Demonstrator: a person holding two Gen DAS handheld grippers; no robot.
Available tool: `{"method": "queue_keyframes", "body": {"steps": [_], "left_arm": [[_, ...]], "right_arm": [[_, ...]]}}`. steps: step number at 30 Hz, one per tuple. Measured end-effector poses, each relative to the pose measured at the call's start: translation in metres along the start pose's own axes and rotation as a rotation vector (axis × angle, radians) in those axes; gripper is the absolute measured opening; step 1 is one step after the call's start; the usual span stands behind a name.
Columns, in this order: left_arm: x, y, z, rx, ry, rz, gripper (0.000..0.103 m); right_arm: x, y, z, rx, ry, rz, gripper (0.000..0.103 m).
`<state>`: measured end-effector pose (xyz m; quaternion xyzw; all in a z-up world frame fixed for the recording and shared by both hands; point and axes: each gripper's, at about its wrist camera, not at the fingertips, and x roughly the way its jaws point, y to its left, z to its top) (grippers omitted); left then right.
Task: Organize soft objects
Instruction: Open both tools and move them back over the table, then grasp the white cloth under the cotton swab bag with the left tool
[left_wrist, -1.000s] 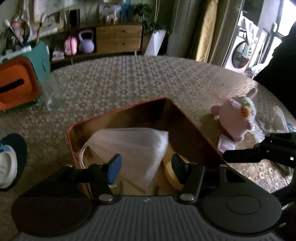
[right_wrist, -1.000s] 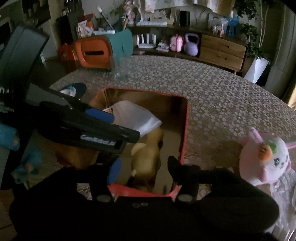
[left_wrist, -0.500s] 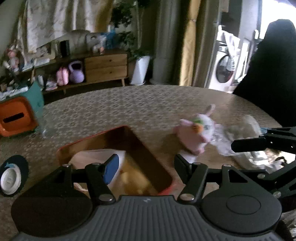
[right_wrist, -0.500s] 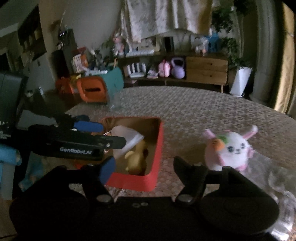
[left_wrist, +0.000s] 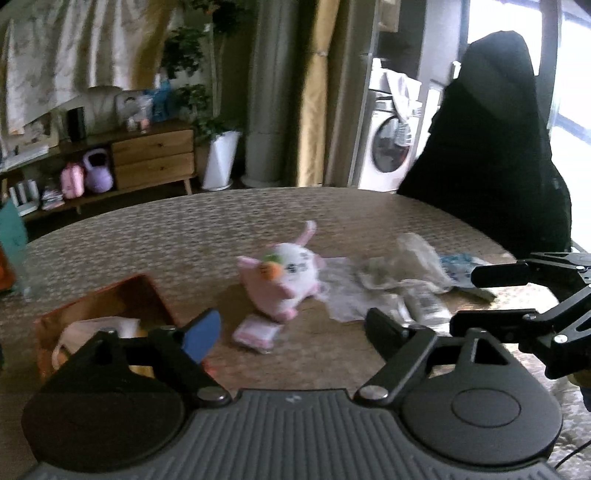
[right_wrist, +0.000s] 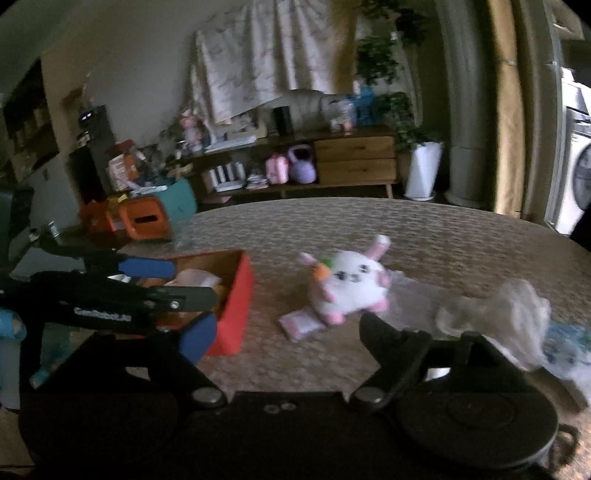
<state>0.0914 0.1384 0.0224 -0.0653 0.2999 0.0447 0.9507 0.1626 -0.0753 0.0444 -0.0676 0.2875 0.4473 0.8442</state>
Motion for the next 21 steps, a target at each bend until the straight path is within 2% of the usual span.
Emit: {"method": "queue_keyframes", "body": {"steps": [5,8,13,18,21], "left_arm": [[0.011,-0.025,-0.003,0.000,-0.009,-0.059,0.092],[0.020,-0.037,-0.006,-0.018,-0.020,-0.100,0.101],[0.037,-0.059,-0.011,0.005,-0.044,-0.112,0.103],[0.066,-0.078,-0.014,0.012,0.022,-0.153,0.103],[0.084,-0.091,-0.018,0.004,0.050,-0.140,0.103]], "right_arm": [[-0.025,-0.034,-0.016,0.012,-0.023,-0.081,0.092],[-0.037,-0.059,-0.027,0.052,-0.031,-0.121,0.094],[-0.051,-0.103,-0.049,0.133,-0.036,-0.195,0.094],[-0.056,-0.136,-0.076,0.150,-0.018,-0.270,0.094],[-0.054,-0.149,-0.092,0.152,0.006,-0.288,0.092]]}}
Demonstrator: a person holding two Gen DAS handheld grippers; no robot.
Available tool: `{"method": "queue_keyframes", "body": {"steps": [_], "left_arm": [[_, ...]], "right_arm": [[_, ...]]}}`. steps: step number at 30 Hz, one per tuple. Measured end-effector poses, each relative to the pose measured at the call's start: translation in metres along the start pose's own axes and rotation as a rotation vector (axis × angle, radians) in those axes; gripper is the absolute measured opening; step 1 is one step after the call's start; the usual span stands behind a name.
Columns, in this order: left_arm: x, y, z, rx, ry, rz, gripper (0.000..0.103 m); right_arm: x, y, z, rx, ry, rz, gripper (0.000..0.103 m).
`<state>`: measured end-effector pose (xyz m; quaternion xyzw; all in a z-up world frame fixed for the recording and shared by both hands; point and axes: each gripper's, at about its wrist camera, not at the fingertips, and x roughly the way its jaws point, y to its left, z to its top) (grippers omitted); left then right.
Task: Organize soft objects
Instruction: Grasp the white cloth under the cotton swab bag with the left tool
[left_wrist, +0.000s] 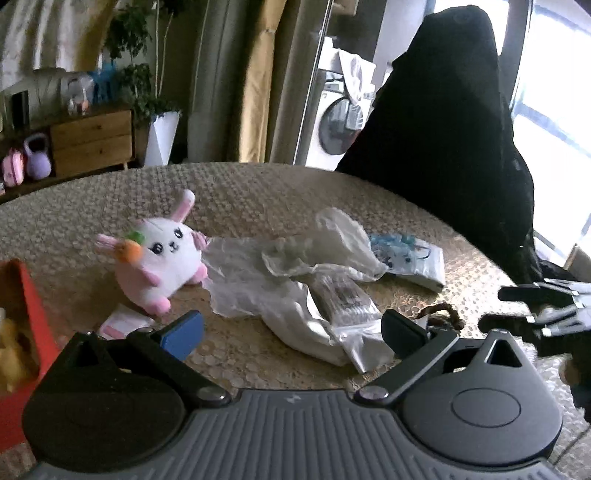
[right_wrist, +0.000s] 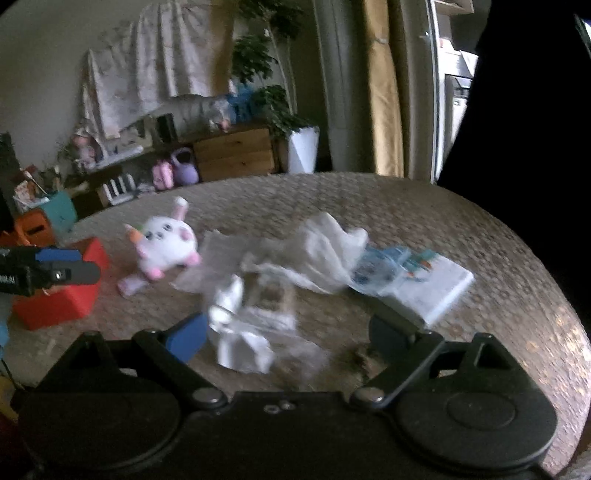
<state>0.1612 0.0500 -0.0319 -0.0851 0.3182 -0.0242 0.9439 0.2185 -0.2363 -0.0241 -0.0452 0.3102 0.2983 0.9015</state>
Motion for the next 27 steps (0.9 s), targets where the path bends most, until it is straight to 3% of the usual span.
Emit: {"method": "queue_keyframes", "body": {"steps": [12,20,27], "left_arm": [[0.066,-0.027,-0.015,0.028,0.047,0.063,0.103],[0.105,-0.016,-0.014,-0.029,0.097,0.136,0.103],[0.127,-0.009,-0.014,-0.052,0.138,0.145,0.102]], "right_arm": [[0.028,0.005,-0.026,-0.121,0.069,0.033,0.082],[0.054,0.004,-0.029,-0.137,0.108,0.038,0.073],[0.075,0.003,-0.030,-0.139,0.139,0.025,0.062]]}}
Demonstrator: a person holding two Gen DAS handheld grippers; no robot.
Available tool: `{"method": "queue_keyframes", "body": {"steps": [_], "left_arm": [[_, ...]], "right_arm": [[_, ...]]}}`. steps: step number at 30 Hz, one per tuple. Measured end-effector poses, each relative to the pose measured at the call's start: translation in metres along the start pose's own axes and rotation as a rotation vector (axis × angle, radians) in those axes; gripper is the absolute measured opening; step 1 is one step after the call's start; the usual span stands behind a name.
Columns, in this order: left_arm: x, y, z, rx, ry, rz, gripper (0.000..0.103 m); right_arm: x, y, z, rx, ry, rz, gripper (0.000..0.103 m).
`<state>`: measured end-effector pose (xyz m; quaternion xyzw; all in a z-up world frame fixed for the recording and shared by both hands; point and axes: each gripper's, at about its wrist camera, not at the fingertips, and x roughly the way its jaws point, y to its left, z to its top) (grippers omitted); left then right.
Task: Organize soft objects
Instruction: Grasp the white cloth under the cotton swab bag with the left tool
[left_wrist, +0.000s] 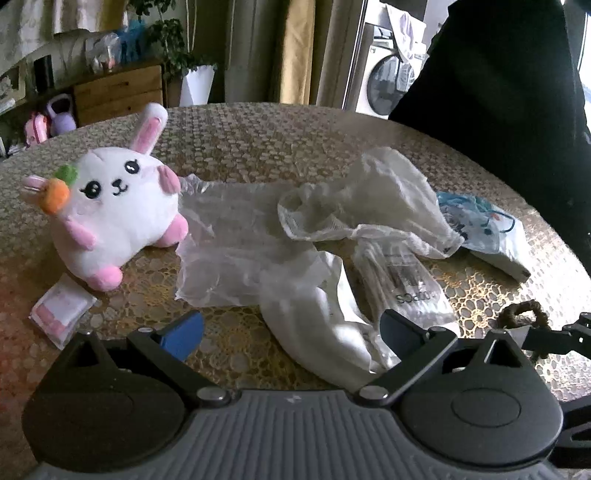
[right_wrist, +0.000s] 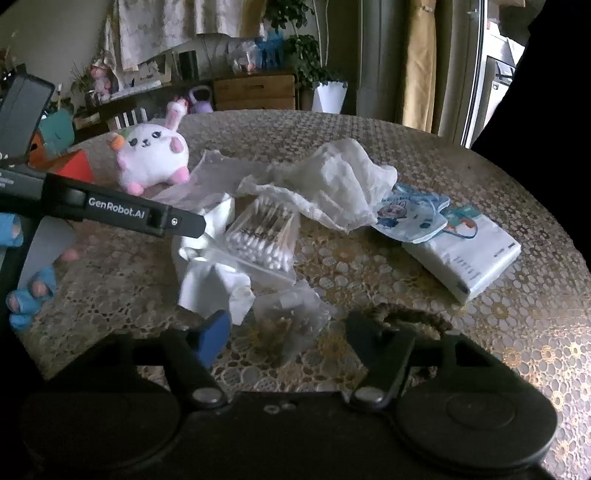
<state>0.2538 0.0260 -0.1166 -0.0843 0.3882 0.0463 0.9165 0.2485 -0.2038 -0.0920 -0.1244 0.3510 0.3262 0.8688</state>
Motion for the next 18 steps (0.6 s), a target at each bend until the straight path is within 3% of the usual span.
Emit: {"method": "queue_keyframes", "body": {"steps": [2,11,15,18], "left_arm": [[0.004,0.001,-0.001,-0.006,0.006,-0.003,0.102],[0.009,-0.003,0.000,-0.014,0.013,-0.018,0.081],[0.007,0.001,0.002,-0.033,0.012,-0.016,0.059],[0.006,0.002,0.003,-0.032,0.015,-0.027,0.036]], "right_arm": [[0.005,-0.001,0.000,0.003,0.010,-0.006,0.058],[0.014,0.001,0.003,-0.013,0.017,-0.027,0.043],[0.014,0.003,0.003,-0.022,0.012,-0.036,0.036],[0.013,0.005,0.003,-0.028,0.013,-0.045,0.032]]}}
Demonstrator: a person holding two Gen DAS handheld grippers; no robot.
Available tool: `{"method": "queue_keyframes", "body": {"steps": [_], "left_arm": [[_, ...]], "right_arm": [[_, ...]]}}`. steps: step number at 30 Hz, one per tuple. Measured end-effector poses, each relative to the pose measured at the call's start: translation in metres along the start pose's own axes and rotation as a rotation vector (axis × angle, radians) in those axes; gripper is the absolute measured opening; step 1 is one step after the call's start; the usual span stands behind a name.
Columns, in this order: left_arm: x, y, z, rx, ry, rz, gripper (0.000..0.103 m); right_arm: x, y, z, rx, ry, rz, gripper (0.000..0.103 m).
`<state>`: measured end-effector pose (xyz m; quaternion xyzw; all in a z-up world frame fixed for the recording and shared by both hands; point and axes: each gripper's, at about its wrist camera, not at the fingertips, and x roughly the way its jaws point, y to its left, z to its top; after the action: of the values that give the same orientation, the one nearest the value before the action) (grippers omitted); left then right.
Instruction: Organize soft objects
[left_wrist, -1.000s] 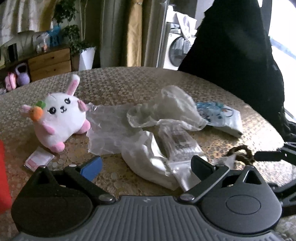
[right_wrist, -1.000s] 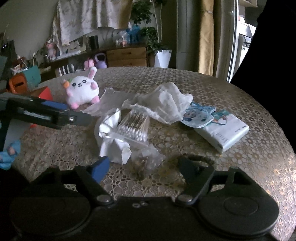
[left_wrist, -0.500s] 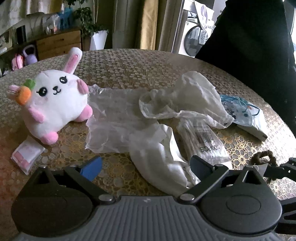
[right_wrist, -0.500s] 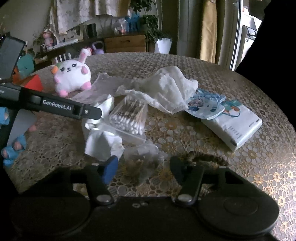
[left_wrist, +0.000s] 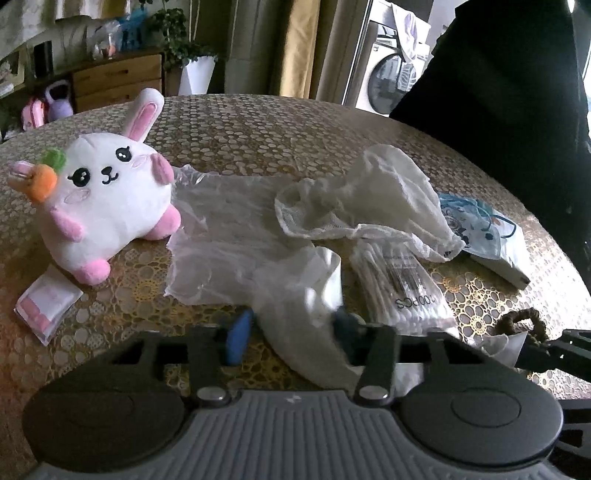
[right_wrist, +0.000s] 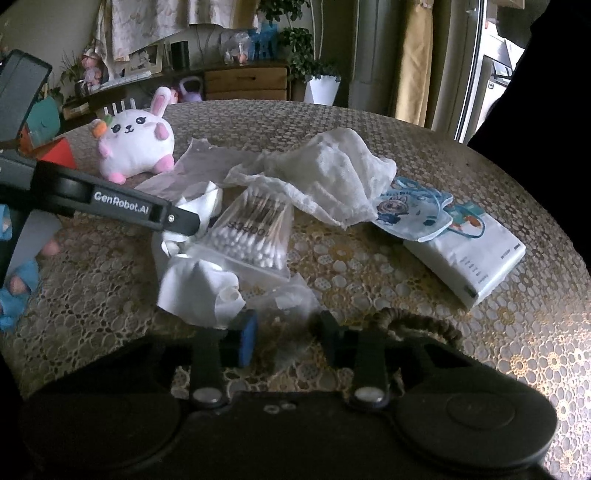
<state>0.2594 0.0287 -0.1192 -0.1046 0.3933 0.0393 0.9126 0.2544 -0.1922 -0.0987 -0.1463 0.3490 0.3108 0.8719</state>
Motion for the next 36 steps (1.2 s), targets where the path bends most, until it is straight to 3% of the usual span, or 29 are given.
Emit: {"method": "queue_keyframes", "body": {"steps": [4,10,28,36], "left_arm": [[-0.003,-0.001,-0.001,0.001,0.005,-0.023,0.021],[-0.010,0.000,-0.002,0.002,0.001,-0.035,0.011],[-0.069,0.021,0.004,-0.014,-0.074,-0.088,0.003],[-0.072,0.009,-0.001,0.082,-0.029,-0.151,0.003]], "right_arm": [[-0.001,0.003,0.000,-0.018,0.004,-0.024,0.023],[-0.005,0.004,0.000,-0.009,0.006,-0.031,0.019],[-0.062,0.016,0.009,0.029,-0.089,-0.032,0.016],[-0.071,0.023,0.006,0.019,-0.084,-0.018,0.016]]}}
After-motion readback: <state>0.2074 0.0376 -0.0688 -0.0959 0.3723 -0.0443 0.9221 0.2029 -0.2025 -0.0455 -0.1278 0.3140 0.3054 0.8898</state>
